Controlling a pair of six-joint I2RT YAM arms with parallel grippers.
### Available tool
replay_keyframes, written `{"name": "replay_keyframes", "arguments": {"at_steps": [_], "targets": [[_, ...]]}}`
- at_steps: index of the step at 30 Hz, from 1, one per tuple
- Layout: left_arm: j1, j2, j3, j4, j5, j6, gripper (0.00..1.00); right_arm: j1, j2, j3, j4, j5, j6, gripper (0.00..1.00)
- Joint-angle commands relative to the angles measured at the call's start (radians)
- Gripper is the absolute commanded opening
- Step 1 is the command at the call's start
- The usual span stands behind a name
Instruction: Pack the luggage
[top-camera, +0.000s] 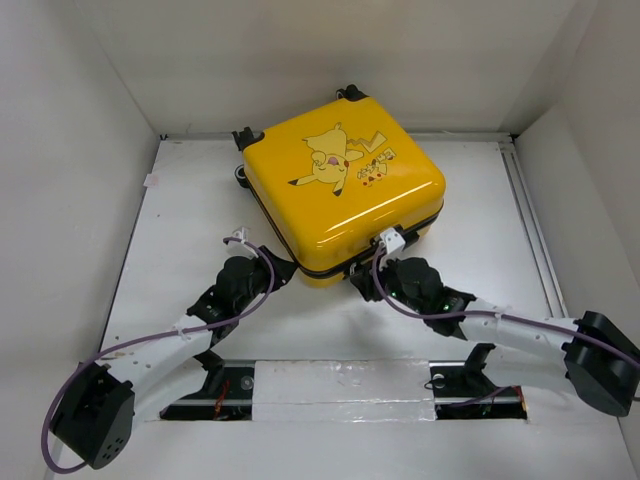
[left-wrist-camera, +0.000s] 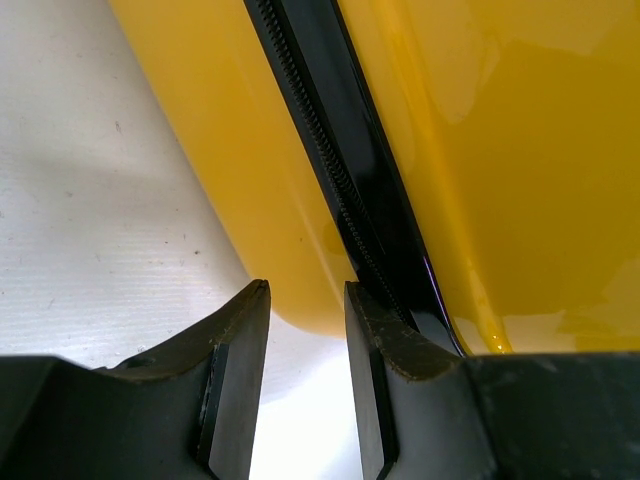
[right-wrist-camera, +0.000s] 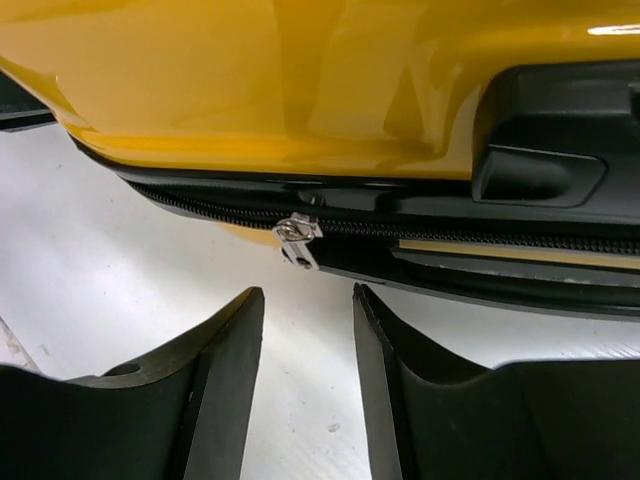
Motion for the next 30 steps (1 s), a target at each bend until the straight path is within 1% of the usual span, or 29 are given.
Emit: {"name": "replay_keyframes", "arguments": {"at_steps": [1,2,4,6,8,15,17,22,23,25,28,30], "targets": [[-0.011,-0.027,0.064,0.08,0.041,-0.005,0.32,0.002,0.026,0.032,0.105,-0.013,0.008,0.47],[-0.011,-0.027,0.064,0.08,0.041,-0.005,0.32,0.002,0.054,0.032,0.142,-0.013,0.008,0.47],[-0.011,-0.027,0.064,0.091,0.041,-0.005,0.3,0.002,0.084,0.041,0.151,-0.013,0.008,0.47],[-0.011,-0.027,0.064,0.091,0.041,-0.005,0.3,0.002,0.121,0.042,0.214,-0.004,0.017,0.47],[-0.011,-0.027,0.064,0.091,0.041,-0.005,0.3,0.002,0.135,0.042,0.254,-0.035,0.017,0.47],[-0.011,-0.009,0.073,0.091,0.041,0.004,0.3,0.011,0.134,0.063,0.276,-0.004,0.008,0.47],[-0.011,-0.009,0.073,0.1,0.041,0.004,0.3,0.021,0.105,0.063,0.254,0.042,0.017,0.47],[-0.011,-0.009,0.073,0.081,0.032,0.004,0.3,0.031,0.04,0.063,0.159,0.1,0.046,0.47],[-0.011,-0.021,0.073,0.081,0.032,0.004,0.3,0.04,0.029,0.063,0.118,0.111,0.059,0.47],[-0.011,-0.021,0.073,0.045,0.023,0.015,0.3,0.051,0.006,0.063,0.073,0.14,0.074,0.47],[-0.011,-0.043,0.084,0.035,0.003,0.026,0.3,0.051,-0.015,0.043,0.082,0.14,0.088,0.47],[-0.011,-0.043,0.074,0.045,0.003,0.026,0.3,0.051,0.014,0.058,0.082,0.14,0.077,0.47]]}}
